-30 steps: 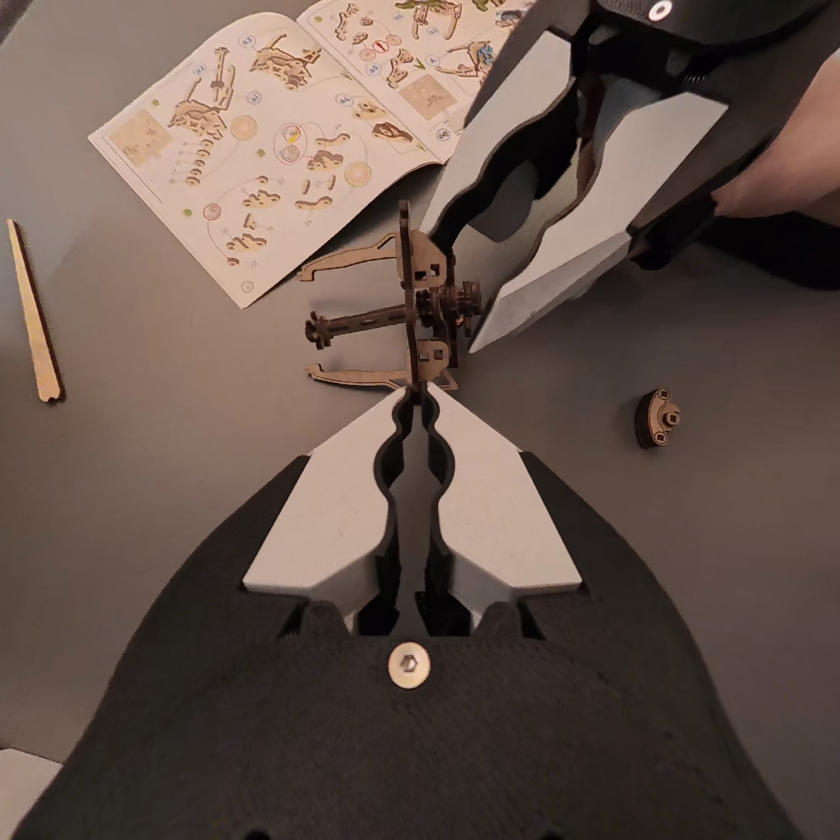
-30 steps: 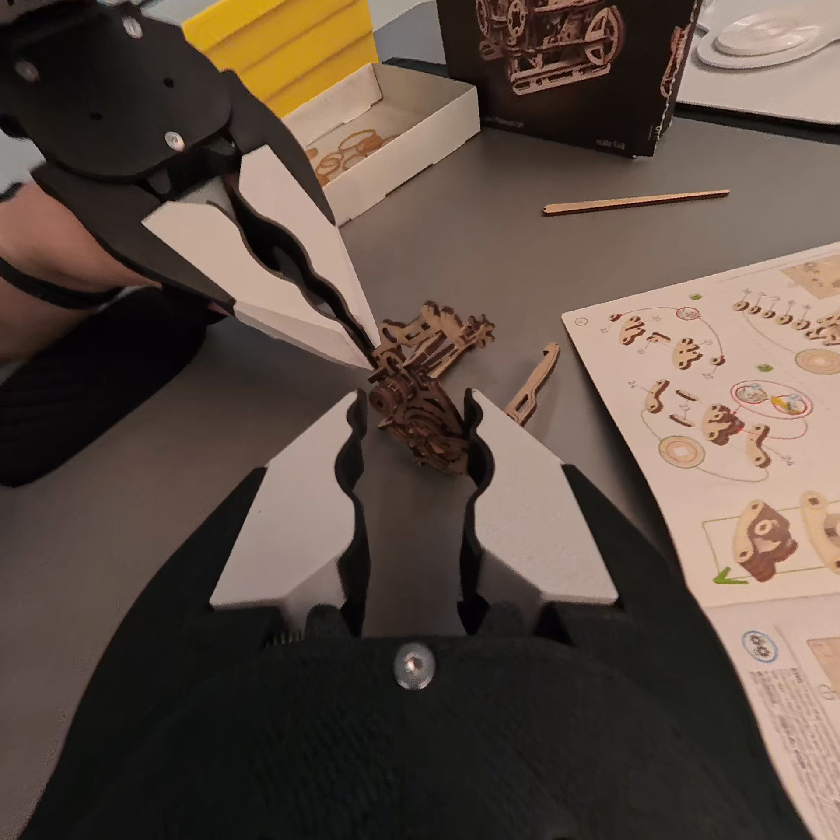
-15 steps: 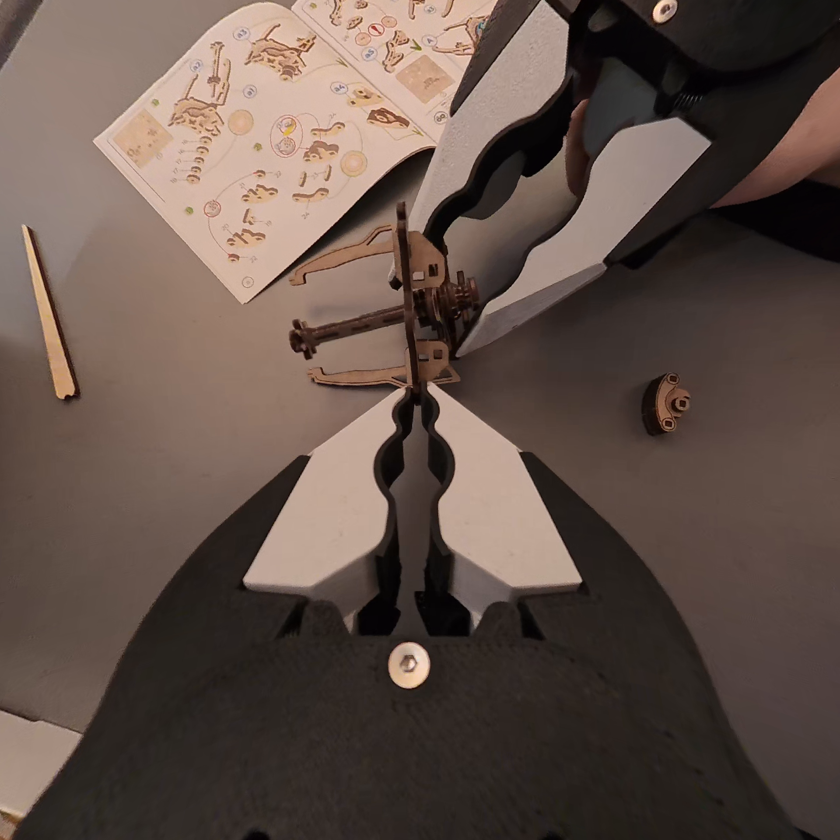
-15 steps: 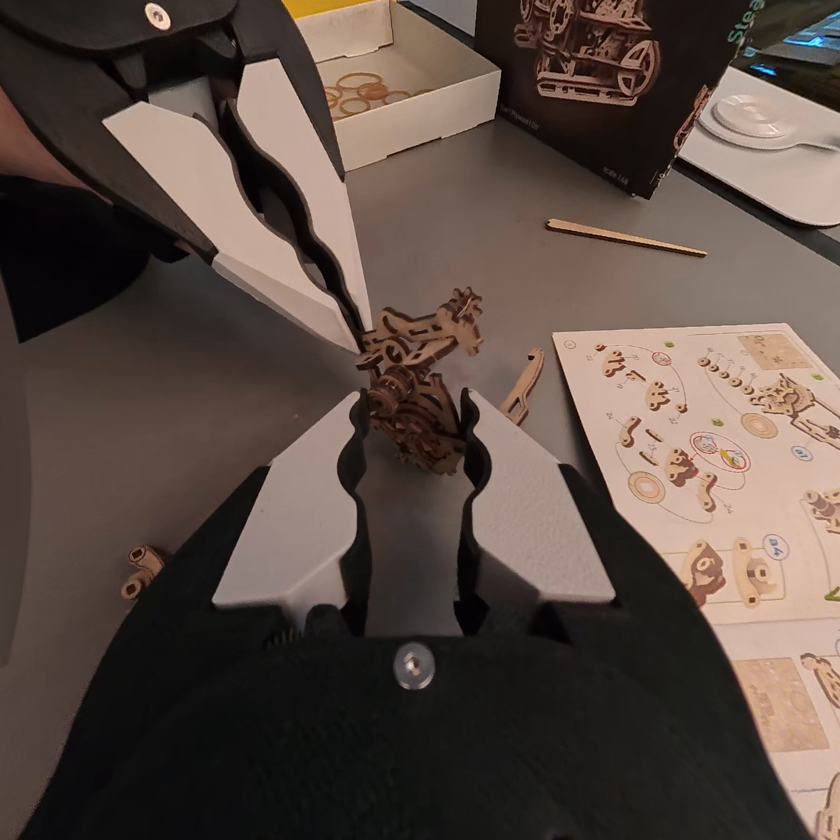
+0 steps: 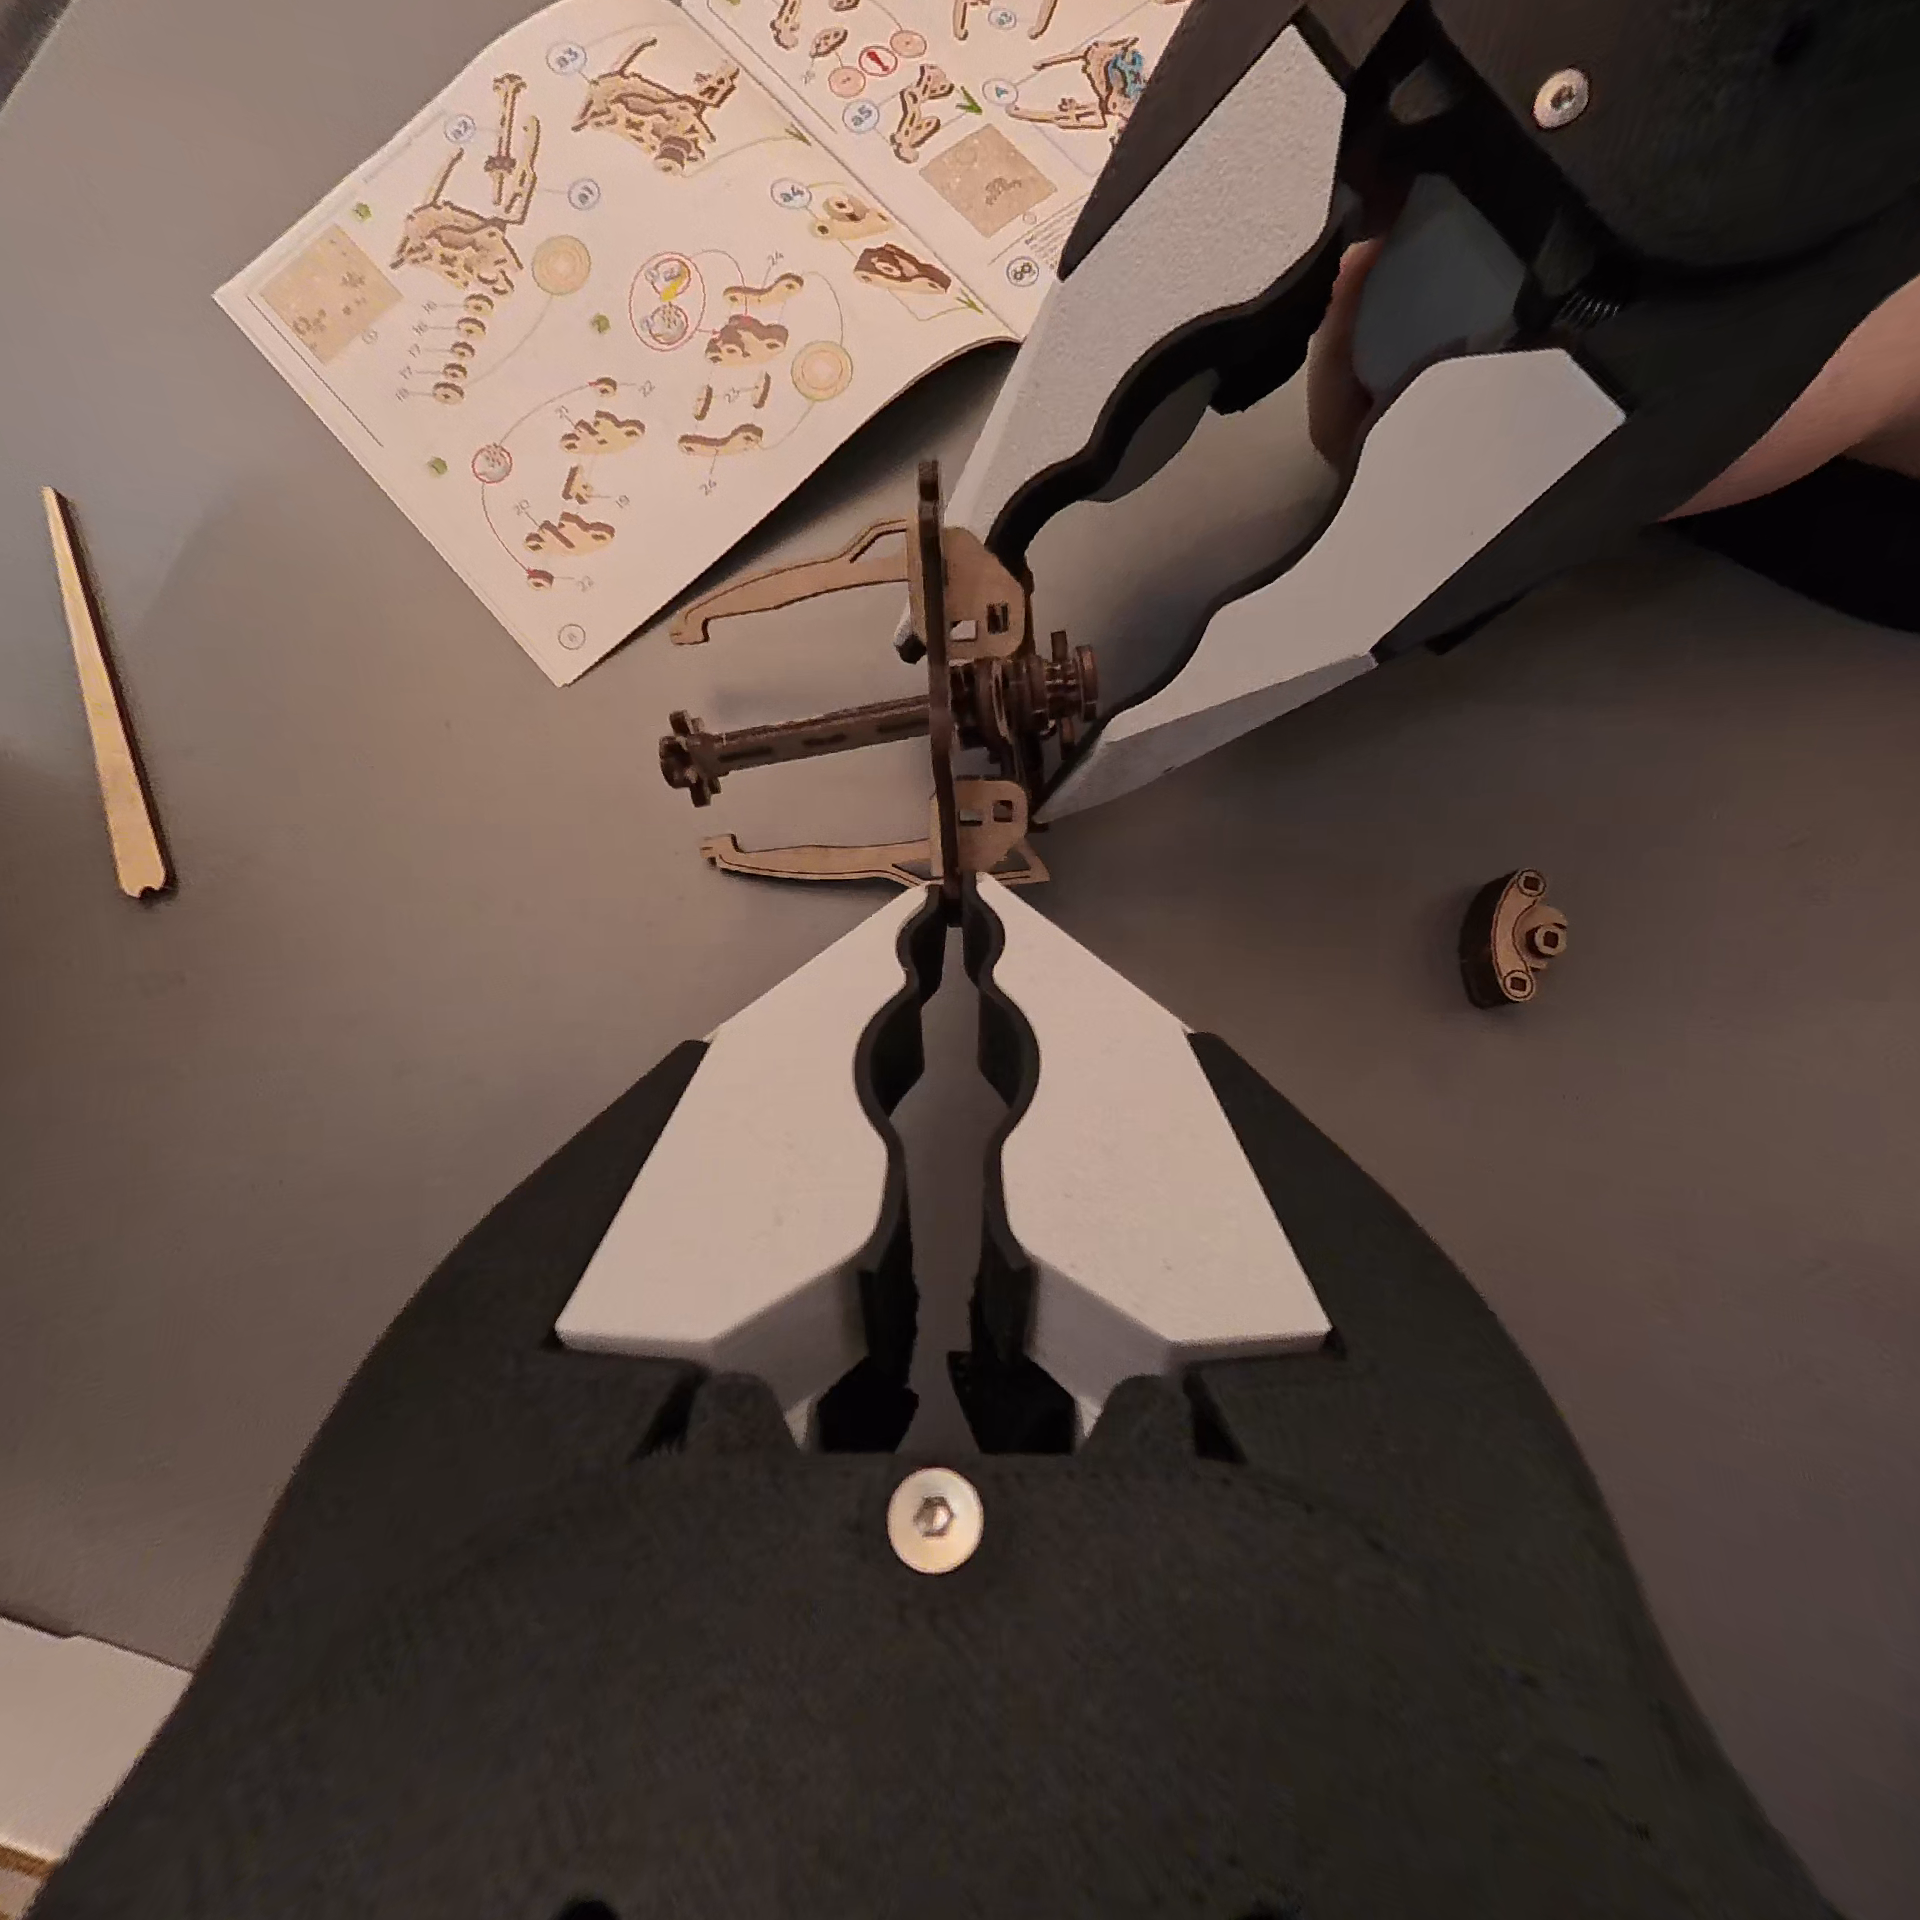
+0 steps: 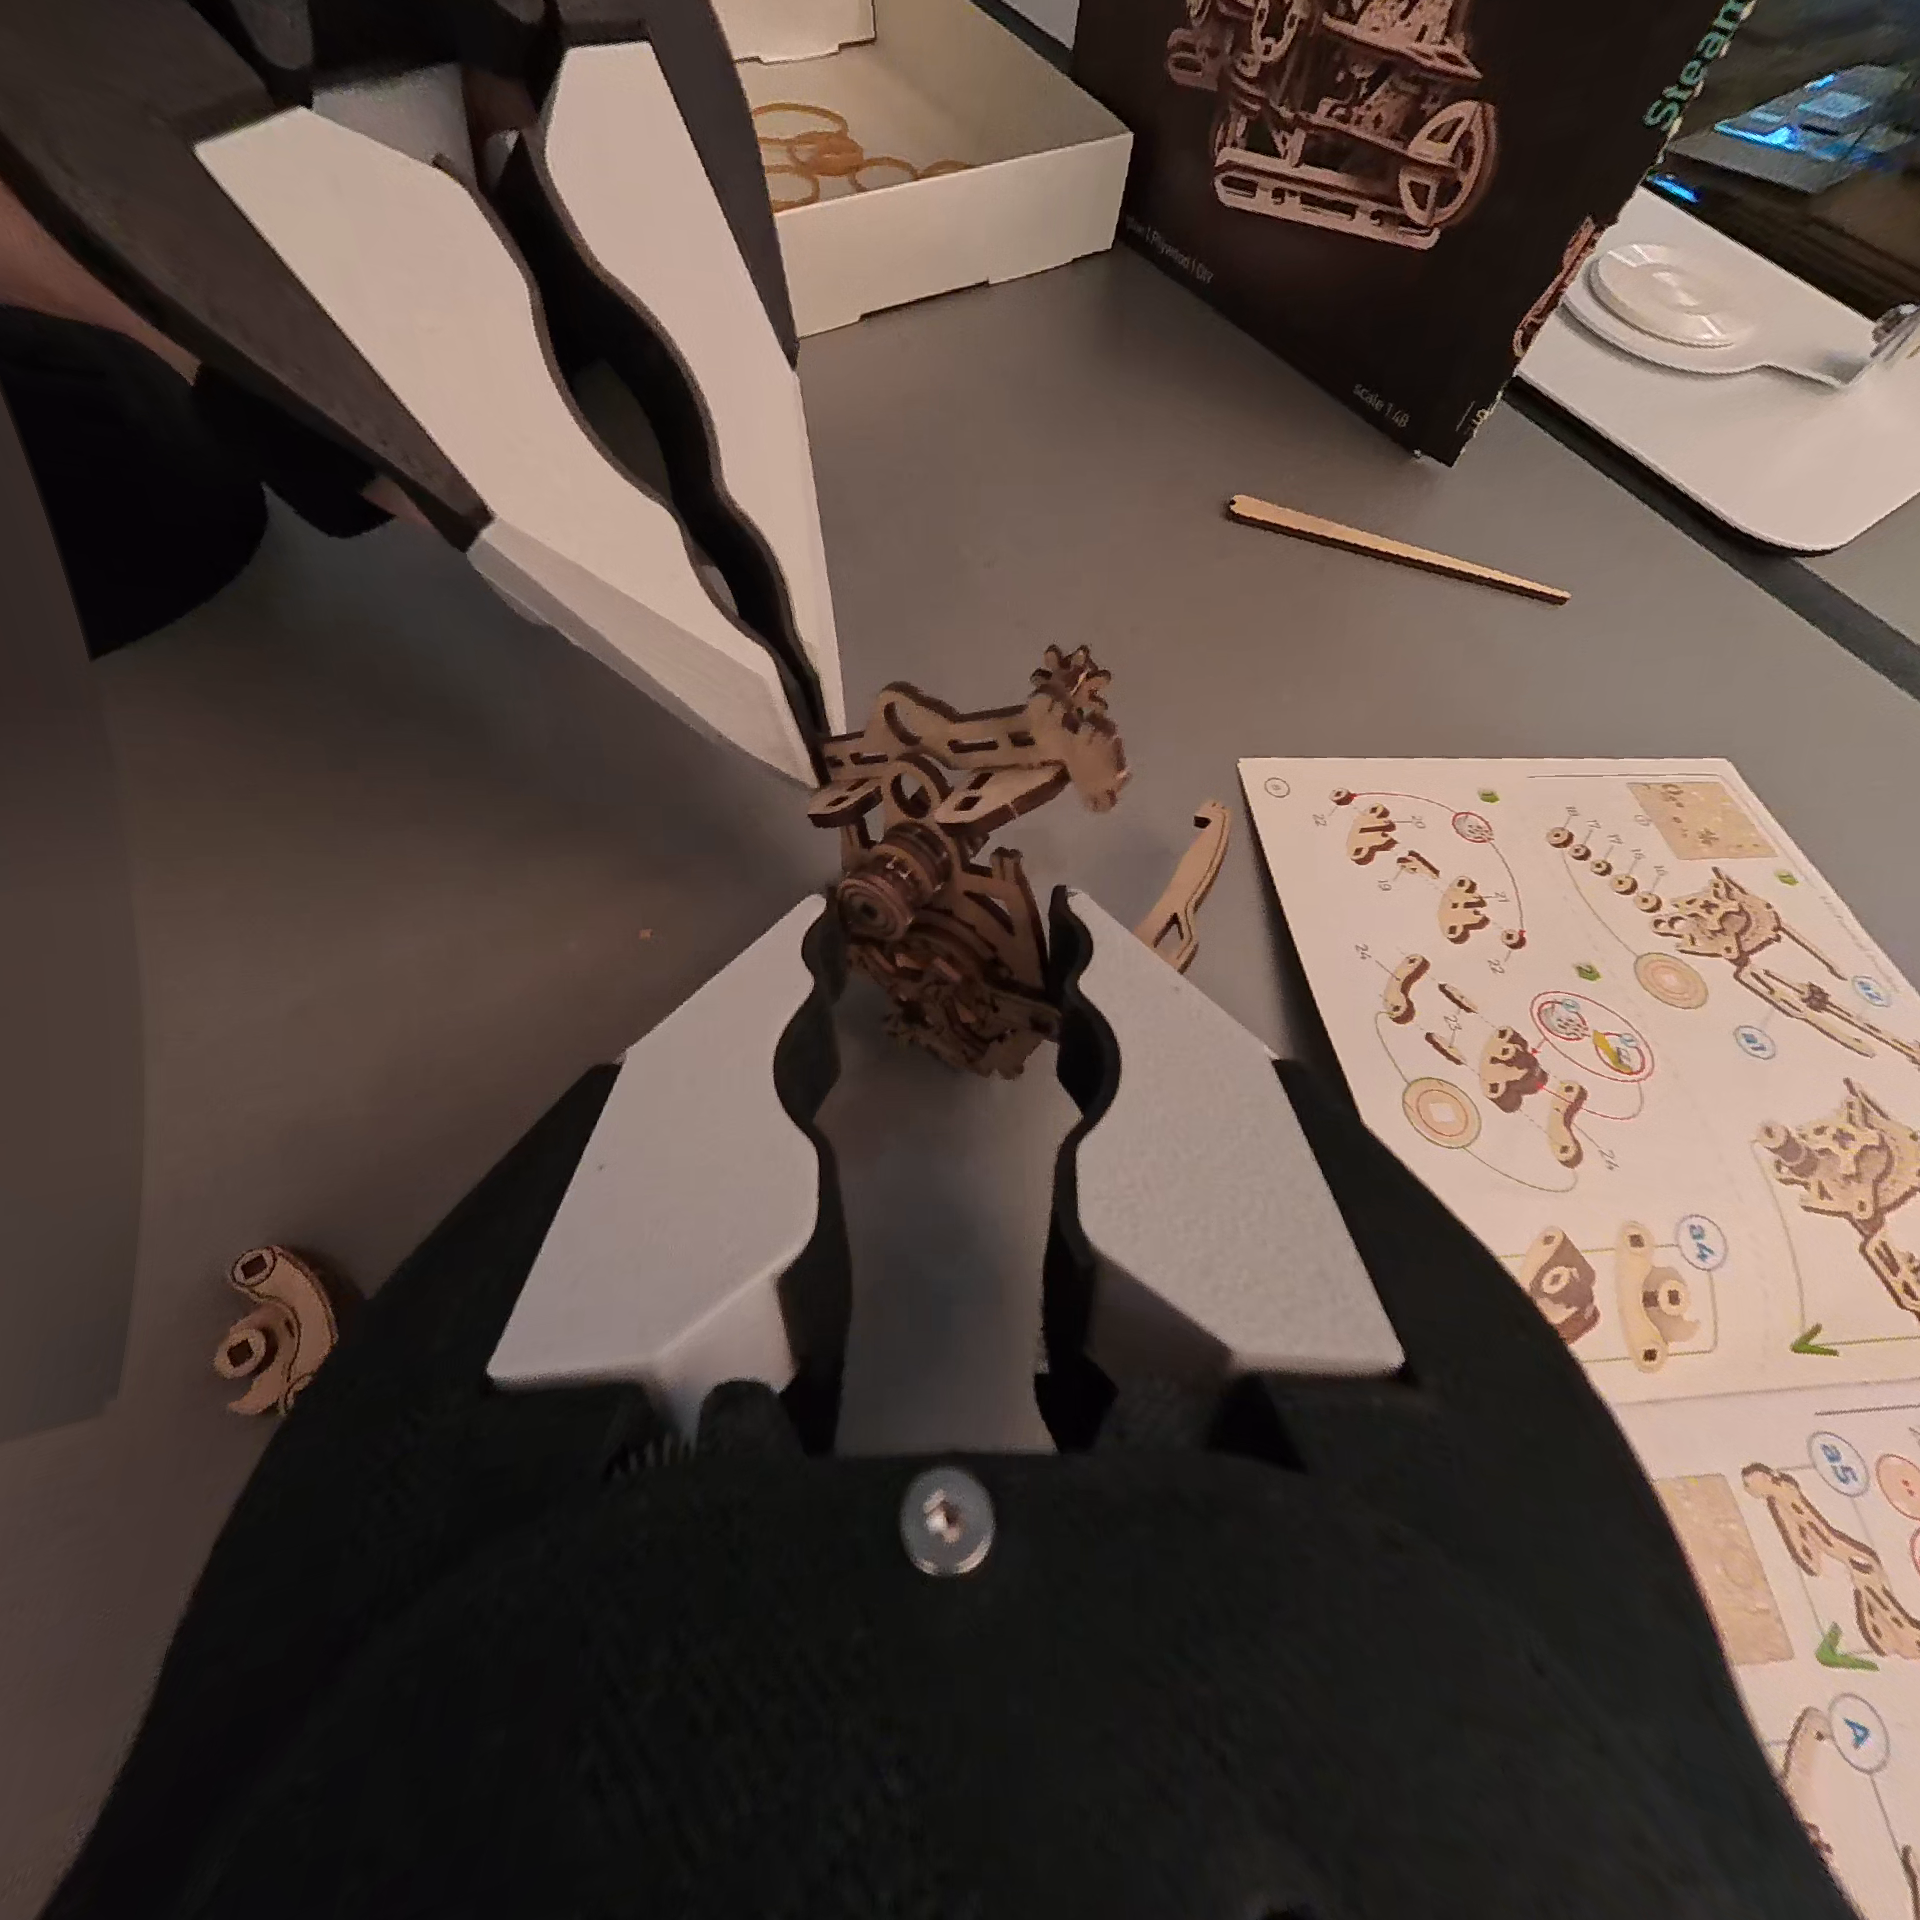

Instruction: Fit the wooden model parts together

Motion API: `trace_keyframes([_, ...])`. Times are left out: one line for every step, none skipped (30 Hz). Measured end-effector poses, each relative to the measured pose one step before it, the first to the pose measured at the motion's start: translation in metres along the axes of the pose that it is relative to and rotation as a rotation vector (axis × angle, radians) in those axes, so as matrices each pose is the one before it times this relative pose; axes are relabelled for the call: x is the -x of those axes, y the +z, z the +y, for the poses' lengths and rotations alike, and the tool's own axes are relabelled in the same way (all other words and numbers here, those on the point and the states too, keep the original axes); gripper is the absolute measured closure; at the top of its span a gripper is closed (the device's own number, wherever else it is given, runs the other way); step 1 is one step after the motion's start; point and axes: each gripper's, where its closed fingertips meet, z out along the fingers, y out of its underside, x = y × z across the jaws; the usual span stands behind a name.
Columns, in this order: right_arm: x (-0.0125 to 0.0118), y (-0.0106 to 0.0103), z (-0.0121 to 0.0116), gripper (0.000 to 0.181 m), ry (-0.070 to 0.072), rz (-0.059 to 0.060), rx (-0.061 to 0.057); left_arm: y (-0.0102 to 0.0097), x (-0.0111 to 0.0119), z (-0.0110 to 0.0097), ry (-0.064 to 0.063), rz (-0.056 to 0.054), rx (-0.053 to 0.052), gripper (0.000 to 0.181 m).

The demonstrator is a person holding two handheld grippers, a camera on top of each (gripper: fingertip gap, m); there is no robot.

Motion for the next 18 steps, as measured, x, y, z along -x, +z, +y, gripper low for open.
trace_keyframes([-0.00028, 0.00007, 0.00008, 0.144, -0.0033, 0.0036, 0.0016, -0.00042, 0.00018, -0.00029, 0.0002, -0.0013, -0.0002, 0.181])
trace_keyframes([-0.00019, 0.00013, -0.00015, 0.144, 0.0002, 0.0026, 0.0006, -0.00078, 0.00034, -0.00075, -0.0002, -0.0021, -0.0042, 0.181])
trace_keyframes([0.00011, 0.00016, -0.0002, 0.144, 0.0, 0.0003, -0.0009, -0.00076, 0.00026, 0.00046, 0.0016, -0.0011, 0.0037, 0.181])
trace_keyframes([0.00039, 0.00017, -0.0001, 0.144, -0.0025, -0.0009, -0.0008, -0.0005, -0.00003, 0.00081, 0.0009, 0.0007, 0.0043, 0.181])
trace_keyframes([0.00004, 0.00014, -0.00008, 0.144, -0.0031, 0.0014, 0.0005, -0.00013, -0.00009, 0.0003, -0.0028, 0.0014, -0.002, 0.181])
trace_keyframes([0.00011, -0.00002, -0.00019, 0.145, -0.0057, 0.0014, -0.0002, 0.0003, -0.00007, 0.00031, -0.0049, 0.0025, -0.0012, 0.181])
trace_keyframes([0.00038, 0.00004, -0.00018, 0.145, -0.0074, 0.0013, 0.0008, 0.0005, -0.00017, 0.00059, -0.0019, 0.0033, 0.002, 0.181])
trace_keyframes([0.00023, 0.00019, -0.00015, 0.146, -0.0074, 0.0026, 0.001, 0.00072, -0.00038, 0.0006, 0.0007, 0.004, 0.0057, 0.181])
trace_keyframes([-0.00005, 0.00013, -0.00002, 0.145, -0.0076, 0.0044, 0.0009, 0.00029, -0.00007, -0.00029, -0.001, 0.0007, 0.0006, 0.181])
trace_keyframes([0.00066, 0.00015, -0.00026, 0.146, -0.0058, -0.0014, -0.0005, -0.00016, -0.00019, -0.00091, 0.0004, 0.0006, -0.0031, 0.181])
trace_keyframes([0.00044, 0.00023, -0.0002, 0.146, -0.0043, -0.0016, -0.0011, -0.00004, 0.00004, -0.00003, 0.0008, -0.0014, 0.0034, 0.181])
trace_keyframes([-0.00003, 0.00021, -0.0001, 0.146, -0.0051, 0.0004, -0.0004, -0.00008, 0.00006, 0.00022, 0.0031, -0.0018, 0.0041, 0.181])
trace_keyframes([-0.00007, 0.00009, -0.00006, 0.146, -0.0023, 0.0005, 0.0001, -0.00011, 0.00011, -0.00015, 0.0002, -0.0015, 0.0004, 0.181])
trace_keyframes([0.00009, 0.0001, -0.00008, 0.146, -0.0022, -0.0006, 0.0, 0.00006, 0.00001, 0.00036, -0.0012, 0.0008, 0.0022, 0.181])
trace_keyframes([0.0004, 0.00014, -0.00019, 0.145, -0.0041, -0.0013, -0.0015, 0.00021, -0.00037, 0.00064, -0.0017, 0.0033, 0.0048, 0.181])
trace_keyframes([0.0007, 0.00018, -0.00036, 0.145, -0.0082, -0.002, -0.0022, 0.00023, -0.00063, 0.00098, -0.0052, 0.0071, 0.0091, 0.181])
trace_keyframes([0.00078, 0.00003, -0.00046, 0.145, -0.0118, -0.002, -0.0023, 0.00024, -0.00047, 0.00082, -0.0038, 0.0066, 0.0096, 0.181])
trace_keyframes([0.00128, 0.00004, -0.00065, 0.144, -0.0072, -0.0059, -0.0023, 0.00046, -0.00064, 0.001, -0.0002, 0.0049, 0.0083, 0.181])
